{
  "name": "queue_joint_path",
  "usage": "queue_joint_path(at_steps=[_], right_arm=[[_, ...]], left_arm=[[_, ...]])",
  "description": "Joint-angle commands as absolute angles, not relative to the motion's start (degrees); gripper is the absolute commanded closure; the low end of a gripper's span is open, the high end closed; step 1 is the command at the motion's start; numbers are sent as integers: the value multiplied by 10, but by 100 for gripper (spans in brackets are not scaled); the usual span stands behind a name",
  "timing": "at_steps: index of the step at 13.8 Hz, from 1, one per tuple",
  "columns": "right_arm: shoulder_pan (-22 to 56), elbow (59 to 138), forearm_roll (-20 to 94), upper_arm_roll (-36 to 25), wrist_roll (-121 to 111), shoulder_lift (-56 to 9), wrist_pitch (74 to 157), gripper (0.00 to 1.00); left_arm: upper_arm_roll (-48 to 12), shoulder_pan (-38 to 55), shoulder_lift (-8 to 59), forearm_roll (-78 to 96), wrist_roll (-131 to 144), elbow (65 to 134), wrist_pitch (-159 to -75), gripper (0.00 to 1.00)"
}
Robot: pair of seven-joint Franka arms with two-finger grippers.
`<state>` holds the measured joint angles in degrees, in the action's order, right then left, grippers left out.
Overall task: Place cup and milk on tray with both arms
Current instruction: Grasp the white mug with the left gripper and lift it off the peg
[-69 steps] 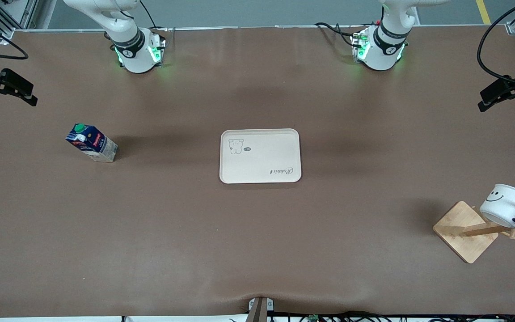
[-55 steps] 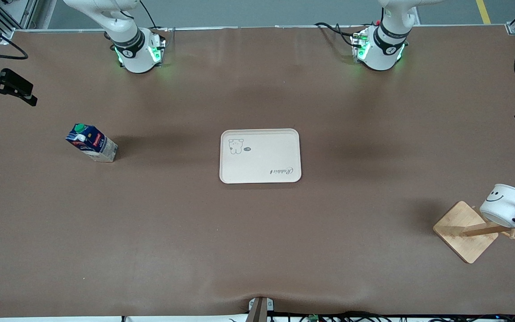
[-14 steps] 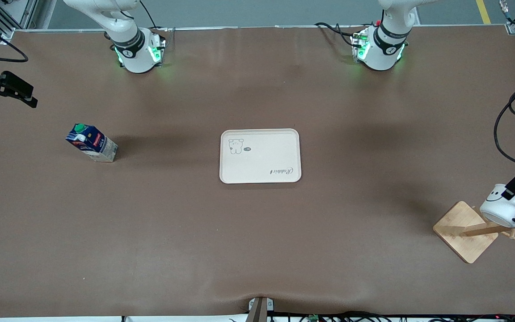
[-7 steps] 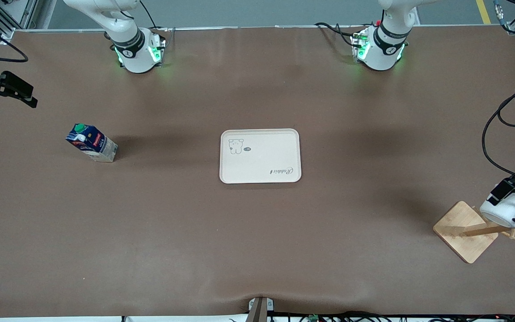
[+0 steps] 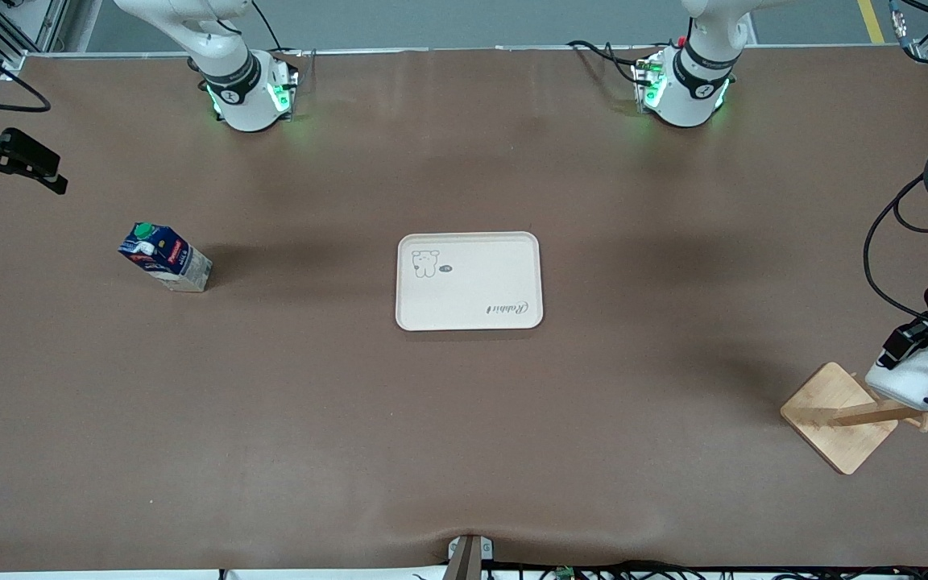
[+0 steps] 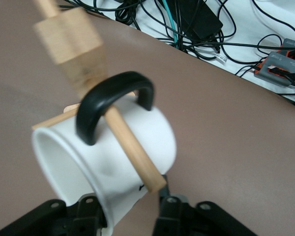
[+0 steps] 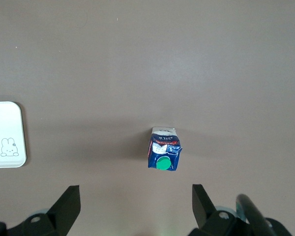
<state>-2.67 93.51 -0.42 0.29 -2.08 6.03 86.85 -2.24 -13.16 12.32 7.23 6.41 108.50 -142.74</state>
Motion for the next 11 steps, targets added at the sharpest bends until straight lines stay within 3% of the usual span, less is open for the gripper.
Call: queue_joint_path(at_steps=[1, 5, 6, 11], right_arm=[[-33, 920, -11, 6, -27, 53, 861, 0], [-33, 920, -11, 6, -27, 53, 861, 0], [-33, 920, -11, 6, -27, 53, 861, 0], [-33, 920, -11, 6, -27, 53, 860, 0]], left_arm=[[-29, -129, 127, 90, 48, 1082, -1433, 73], [-48, -130, 123, 90, 49, 1082, -1429, 88], [-53, -130, 120, 90, 50, 1083, -1428, 100], [-54, -132, 107, 89, 47, 1082, -1390, 100]])
